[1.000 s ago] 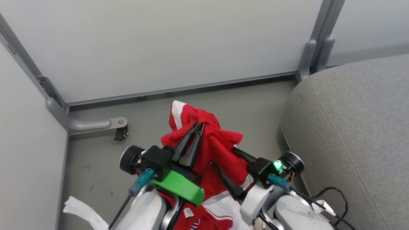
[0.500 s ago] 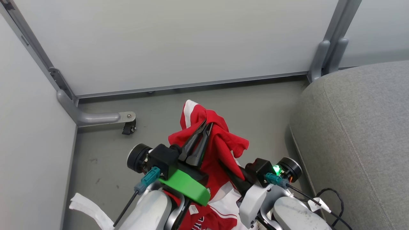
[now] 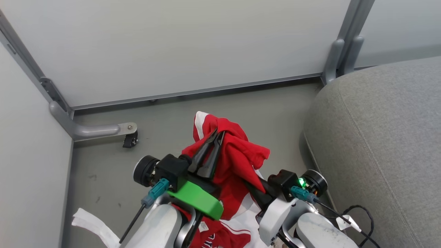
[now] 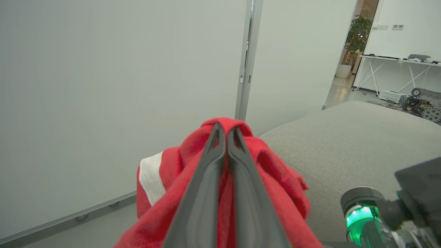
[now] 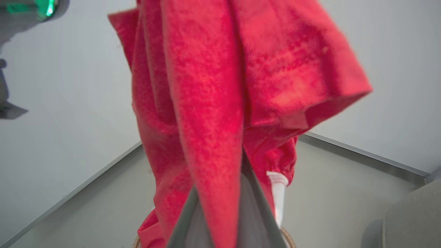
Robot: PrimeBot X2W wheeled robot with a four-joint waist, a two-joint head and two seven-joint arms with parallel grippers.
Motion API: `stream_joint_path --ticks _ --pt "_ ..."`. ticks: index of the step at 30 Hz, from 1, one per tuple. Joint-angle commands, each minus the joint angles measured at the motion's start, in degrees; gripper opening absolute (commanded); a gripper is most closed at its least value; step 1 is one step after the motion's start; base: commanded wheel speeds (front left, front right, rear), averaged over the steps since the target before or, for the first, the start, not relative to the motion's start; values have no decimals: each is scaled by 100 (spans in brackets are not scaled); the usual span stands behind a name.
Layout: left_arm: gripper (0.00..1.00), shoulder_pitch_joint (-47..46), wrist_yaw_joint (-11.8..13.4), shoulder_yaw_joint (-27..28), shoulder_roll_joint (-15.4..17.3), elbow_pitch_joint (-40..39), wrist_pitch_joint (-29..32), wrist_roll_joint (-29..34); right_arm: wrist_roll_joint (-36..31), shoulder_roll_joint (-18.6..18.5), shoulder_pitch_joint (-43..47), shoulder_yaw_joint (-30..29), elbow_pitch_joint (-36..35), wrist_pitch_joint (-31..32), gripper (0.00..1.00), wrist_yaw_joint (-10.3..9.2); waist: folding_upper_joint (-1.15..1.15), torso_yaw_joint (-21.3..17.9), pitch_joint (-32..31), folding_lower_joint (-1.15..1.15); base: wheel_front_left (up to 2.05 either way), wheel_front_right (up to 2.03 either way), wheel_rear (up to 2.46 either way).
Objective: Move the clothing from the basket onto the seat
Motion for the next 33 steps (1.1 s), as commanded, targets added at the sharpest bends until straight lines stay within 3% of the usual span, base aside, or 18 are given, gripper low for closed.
stream_joint_path --ticks 1,6,22,25,33 --pt "100 10 -28 47 16 5 -19 69 -4 -23 74 -30 -46 -12 0 -4 0 -95 32 0 0 0 0" --pt "100 65 -28 207 84 17 -12 209 -27 -24 205 -201 -290 -12 0 -4 0 -532 147 0 0 0 0" --pt "100 424 -27 466 302 -225 -10 524 -207 -17 674 -993 -1129 -12 0 -5 0 -2851 496 0 0 0 0" --pt "100 440 -27 376 304 -247 -10 539 -267 -19 737 -1254 -1266 -12 0 -5 0 -3072 569 0 0 0 0" --pt "100 160 -25 -5 479 -198 -10 419 -674 -137 391 -2071 -1693 -12 0 -5 0 -3191 972 0 0 0 0"
